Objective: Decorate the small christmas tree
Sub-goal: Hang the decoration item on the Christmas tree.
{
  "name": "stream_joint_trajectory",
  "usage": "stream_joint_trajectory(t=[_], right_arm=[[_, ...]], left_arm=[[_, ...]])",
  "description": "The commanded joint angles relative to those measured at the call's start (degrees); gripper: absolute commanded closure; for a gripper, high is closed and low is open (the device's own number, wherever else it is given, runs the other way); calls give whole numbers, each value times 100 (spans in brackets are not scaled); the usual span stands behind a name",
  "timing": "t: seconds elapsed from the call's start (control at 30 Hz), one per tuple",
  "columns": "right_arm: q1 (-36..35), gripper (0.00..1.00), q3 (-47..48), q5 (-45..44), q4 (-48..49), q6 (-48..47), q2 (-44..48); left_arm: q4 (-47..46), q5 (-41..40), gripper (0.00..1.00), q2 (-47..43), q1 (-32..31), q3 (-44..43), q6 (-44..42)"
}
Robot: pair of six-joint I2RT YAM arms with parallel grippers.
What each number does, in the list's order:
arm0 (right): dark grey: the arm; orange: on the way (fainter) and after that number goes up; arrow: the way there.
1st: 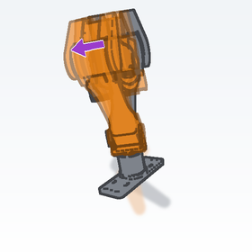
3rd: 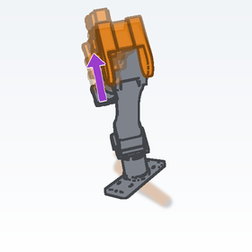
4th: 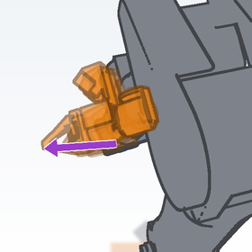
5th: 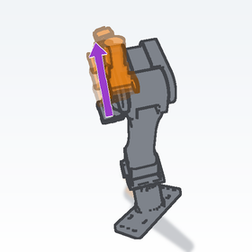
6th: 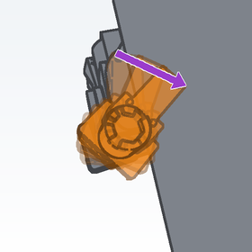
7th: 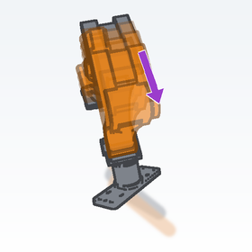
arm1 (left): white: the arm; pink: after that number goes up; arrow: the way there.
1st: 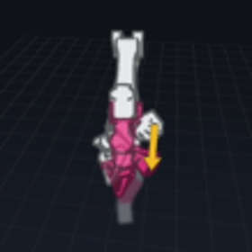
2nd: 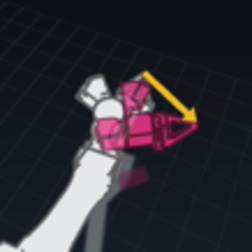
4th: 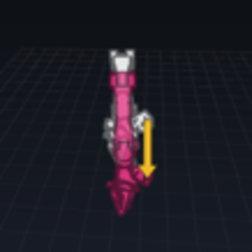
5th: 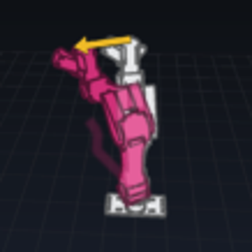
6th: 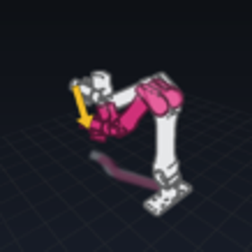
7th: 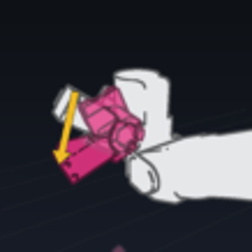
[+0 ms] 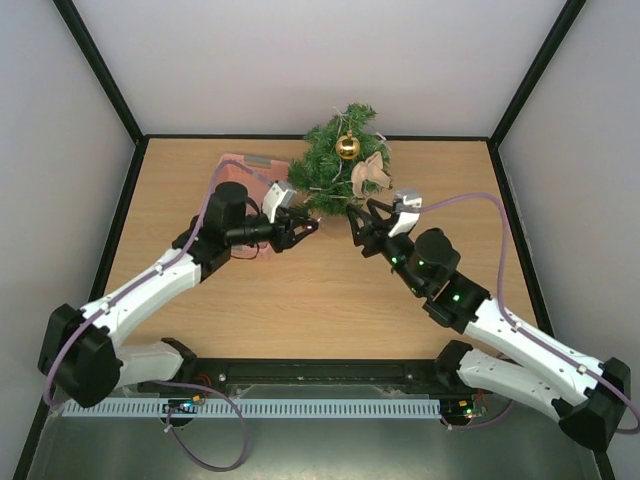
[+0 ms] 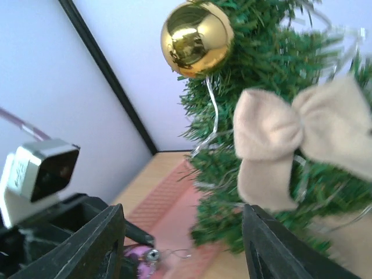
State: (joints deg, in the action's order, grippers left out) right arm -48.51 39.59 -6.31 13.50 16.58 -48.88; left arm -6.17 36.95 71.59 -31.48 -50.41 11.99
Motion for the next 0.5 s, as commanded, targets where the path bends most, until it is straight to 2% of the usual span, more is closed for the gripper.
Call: stream_joint_trajectory(t=[0.0,0.1,0.23,0.3,0.47], right_arm=[[18,46,-106,611,-529,3314,352],[18,48,-412,880,-70,4184,538],[17,53,-995,1521,1195,4993,560],[17,56,-1165,1830,1786,5041,408],[17,63,-1173,2340,2199,5196,235]], left_arm=[[-183,-270,67,-499,-264,191,-399],[-353,-374,67,-724,-491,286,-486],[-523,-554,67,-982,-751,308,-591],[-549,-504,67,-1059,-809,275,-618],[-482,-278,67,-1212,-923,225,-730]])
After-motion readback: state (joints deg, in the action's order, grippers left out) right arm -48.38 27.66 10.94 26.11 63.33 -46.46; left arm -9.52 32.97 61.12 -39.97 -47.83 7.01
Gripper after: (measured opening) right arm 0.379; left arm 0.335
